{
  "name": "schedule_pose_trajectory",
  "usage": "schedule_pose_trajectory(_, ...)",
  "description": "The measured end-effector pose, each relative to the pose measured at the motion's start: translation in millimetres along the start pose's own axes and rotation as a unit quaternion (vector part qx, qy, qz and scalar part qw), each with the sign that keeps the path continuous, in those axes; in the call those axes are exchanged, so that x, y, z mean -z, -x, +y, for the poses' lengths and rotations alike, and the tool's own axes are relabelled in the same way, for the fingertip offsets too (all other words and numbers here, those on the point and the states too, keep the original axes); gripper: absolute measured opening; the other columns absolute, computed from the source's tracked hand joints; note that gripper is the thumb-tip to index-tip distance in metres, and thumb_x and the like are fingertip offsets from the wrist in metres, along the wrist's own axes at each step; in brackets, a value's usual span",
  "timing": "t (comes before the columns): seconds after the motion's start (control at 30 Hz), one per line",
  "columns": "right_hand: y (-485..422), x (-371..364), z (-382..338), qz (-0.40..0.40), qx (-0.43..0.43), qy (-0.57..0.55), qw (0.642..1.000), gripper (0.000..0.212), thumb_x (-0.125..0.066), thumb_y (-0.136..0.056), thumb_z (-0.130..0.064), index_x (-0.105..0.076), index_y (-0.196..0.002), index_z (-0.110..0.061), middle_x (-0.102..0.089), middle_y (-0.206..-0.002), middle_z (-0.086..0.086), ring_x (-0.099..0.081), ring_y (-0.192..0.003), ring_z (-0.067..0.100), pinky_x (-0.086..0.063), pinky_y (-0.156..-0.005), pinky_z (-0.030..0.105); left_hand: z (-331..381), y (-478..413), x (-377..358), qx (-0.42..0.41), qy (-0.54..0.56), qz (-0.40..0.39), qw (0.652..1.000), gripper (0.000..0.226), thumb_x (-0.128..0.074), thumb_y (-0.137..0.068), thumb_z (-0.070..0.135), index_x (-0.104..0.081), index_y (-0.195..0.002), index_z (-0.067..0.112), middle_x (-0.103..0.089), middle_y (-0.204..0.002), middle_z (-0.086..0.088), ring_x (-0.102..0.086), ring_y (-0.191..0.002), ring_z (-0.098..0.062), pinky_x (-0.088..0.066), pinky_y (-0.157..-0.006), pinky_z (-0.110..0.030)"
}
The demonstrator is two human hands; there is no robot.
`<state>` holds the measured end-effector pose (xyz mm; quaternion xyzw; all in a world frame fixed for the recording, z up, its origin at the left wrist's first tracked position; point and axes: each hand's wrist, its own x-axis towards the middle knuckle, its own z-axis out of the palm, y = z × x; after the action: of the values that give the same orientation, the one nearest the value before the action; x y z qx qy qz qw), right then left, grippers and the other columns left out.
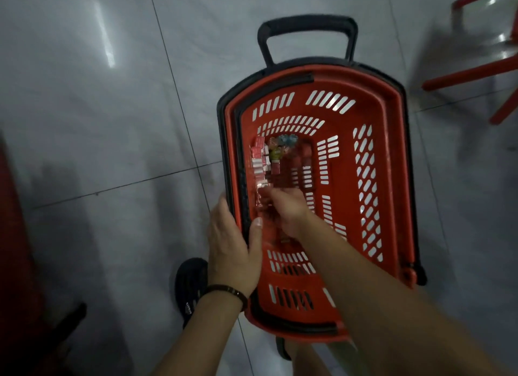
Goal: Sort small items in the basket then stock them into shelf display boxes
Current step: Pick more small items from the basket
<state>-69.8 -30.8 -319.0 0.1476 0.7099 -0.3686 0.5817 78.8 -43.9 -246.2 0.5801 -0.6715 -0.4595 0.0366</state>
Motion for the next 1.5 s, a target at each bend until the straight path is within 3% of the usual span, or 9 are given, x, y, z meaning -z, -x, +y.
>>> schedule_pose_trajectory(0.17, 119, 16, -30, -0.039, 0.104, 0.053, 0.992, 0.020, -0.081, -0.094, -0.025, -0.077, -0.112, -0.017, -0.081, -0.102, 0.003, -0.080, -0.095, 0.026, -0.064, -0.091, 0.048, 61, 29, 47, 0.154, 0.125, 0.044, 0.979, 0.036, -0.054, -0.102, 0.049, -0.050, -0.136, 0.037, -0.047, -0.144, 0.003, -0.058, -0.122, -0.013, -0.053, -0.086, -0.031)
schedule_pose_trajectory(0.3, 250, 25, -76, -0.013, 0.228, 0.142, 0.963, 0.027, -0.087, -0.088, -0.027, -0.071, -0.110, -0.032, -0.079, -0.100, -0.016, -0.076, -0.091, 0.001, -0.062, -0.076, 0.021, 158, 74, 121, 0.234, 0.374, -0.035, 0.897, 0.026, -0.051, -0.107, 0.043, -0.066, -0.118, 0.025, -0.080, -0.103, 0.002, -0.078, -0.090, -0.015, -0.061, -0.064, -0.026)
schedule_pose_trajectory(0.4, 341, 29, -100, -0.002, 0.315, 0.209, 0.926, 0.036, -0.089, -0.084, -0.026, -0.066, -0.107, -0.040, -0.073, -0.103, -0.016, -0.071, -0.094, -0.003, -0.058, -0.079, 0.014, 223, 122, 173, 0.195, 0.458, -0.096, 0.862, 0.034, -0.052, -0.107, 0.038, -0.070, -0.126, 0.016, -0.079, -0.114, -0.008, -0.077, -0.105, -0.023, -0.062, -0.076, -0.030)
schedule_pose_trajectory(0.5, 420, 33, -120, -0.002, 0.390, 0.277, 0.878, 0.045, -0.087, -0.086, -0.029, -0.056, -0.108, -0.052, -0.060, -0.106, -0.028, -0.061, -0.098, -0.013, -0.048, -0.078, 0.003, 263, 172, 216, 0.149, 0.427, -0.071, 0.889, 0.025, -0.060, -0.105, 0.022, -0.071, -0.127, 0.020, -0.078, -0.118, -0.004, -0.075, -0.111, -0.021, -0.060, -0.088, -0.037)
schedule_pose_trajectory(0.67, 538, 37, -125, -0.087, 0.448, 0.344, 0.821, 0.040, -0.084, -0.087, -0.030, -0.072, -0.124, -0.040, -0.064, -0.116, -0.022, -0.062, -0.107, -0.006, -0.055, -0.089, 0.015, 302, 263, 277, 0.124, 0.440, 0.032, 0.889, 0.025, -0.064, -0.101, 0.006, -0.073, -0.123, 0.014, -0.080, -0.111, -0.006, -0.076, -0.107, -0.022, -0.060, -0.097, -0.043)
schedule_pose_trajectory(0.93, 690, 2, -119, -0.260, 0.471, 0.356, 0.764, 0.029, -0.082, -0.091, -0.016, -0.081, -0.115, -0.032, -0.079, -0.107, -0.014, -0.074, -0.097, 0.010, -0.063, -0.085, 0.034, 292, 392, 383, 0.075, 0.500, 0.088, 0.858, 0.021, -0.061, -0.104, 0.008, -0.074, -0.119, 0.014, -0.077, -0.116, -0.017, -0.074, -0.111, -0.035, -0.059, -0.094, -0.050)
schedule_pose_trajectory(1.23, 800, -88, -40, -0.366, 0.433, 0.267, 0.779, 0.031, -0.079, -0.086, 0.008, -0.082, -0.107, -0.014, -0.076, -0.091, 0.018, -0.068, -0.076, 0.024, -0.057, -0.069, 0.035, 218, 534, 491, 0.049, 0.618, 0.152, 0.769, 0.022, -0.062, -0.102, 0.016, -0.071, -0.120, 0.008, -0.070, -0.107, -0.018, -0.069, -0.082, -0.026, -0.053, -0.067, -0.033)
schedule_pose_trajectory(1.37, 846, -137, 12, -0.416, 0.423, 0.248, 0.766, 0.033, -0.076, -0.082, 0.015, -0.080, -0.102, -0.010, -0.069, -0.086, 0.030, -0.068, -0.071, 0.030, -0.058, -0.069, 0.034, 179, 586, 531, 0.015, 0.573, 0.204, 0.794, 0.021, -0.067, -0.102, 0.030, -0.073, -0.111, 0.013, -0.071, -0.092, -0.013, -0.063, -0.068, -0.021, -0.048, -0.054, -0.030)
schedule_pose_trajectory(1.5, 880, -185, 55, -0.446, 0.403, 0.248, 0.760, 0.027, -0.076, -0.087, 0.012, -0.081, -0.094, -0.014, -0.074, -0.085, 0.021, -0.073, -0.075, 0.034, -0.059, -0.070, 0.038, 139, 622, 571, -0.018, 0.523, 0.246, 0.816, 0.019, -0.067, -0.101, 0.035, -0.076, -0.105, 0.018, -0.072, -0.089, -0.017, -0.060, -0.074, -0.029, -0.047, -0.065, -0.036)
